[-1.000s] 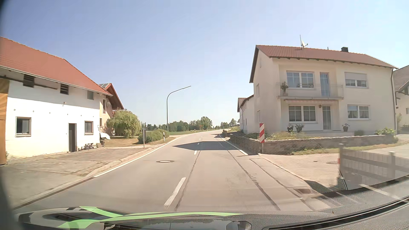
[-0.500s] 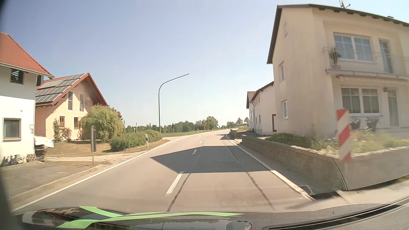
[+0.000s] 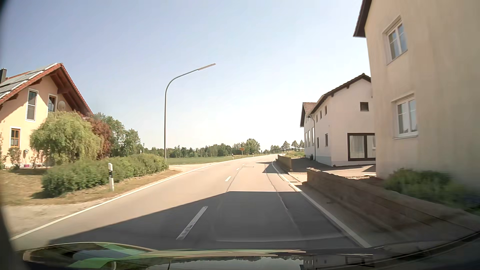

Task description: Follow the waypoints while adhering to traffic rules and regulations

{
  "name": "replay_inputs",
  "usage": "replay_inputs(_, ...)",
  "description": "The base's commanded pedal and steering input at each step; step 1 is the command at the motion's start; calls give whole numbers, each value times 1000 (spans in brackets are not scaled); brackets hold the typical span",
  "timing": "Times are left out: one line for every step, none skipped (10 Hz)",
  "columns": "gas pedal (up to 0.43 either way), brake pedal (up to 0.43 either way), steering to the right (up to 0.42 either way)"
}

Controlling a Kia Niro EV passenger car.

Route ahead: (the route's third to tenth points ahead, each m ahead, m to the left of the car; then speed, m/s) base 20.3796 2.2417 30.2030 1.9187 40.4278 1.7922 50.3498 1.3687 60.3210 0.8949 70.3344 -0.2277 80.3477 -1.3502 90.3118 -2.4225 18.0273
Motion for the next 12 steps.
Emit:
replay_inputs(260, 0, -8)
replay_inputs(260, 0, -7)
replay_inputs(248, 0, -5)
replay_inputs(240, 0, -2)
replay_inputs(240, 0, -1)
replay_inputs(240, 0, -1)
replay_inputs(240, 0, 3)
replay_inputs(240, 0, 3)
replay_inputs(240, 0, 3)
replay_inputs(240, 0, 4)
replay_inputs(240, 0, 7)
replay_inputs(248, 0, 10)
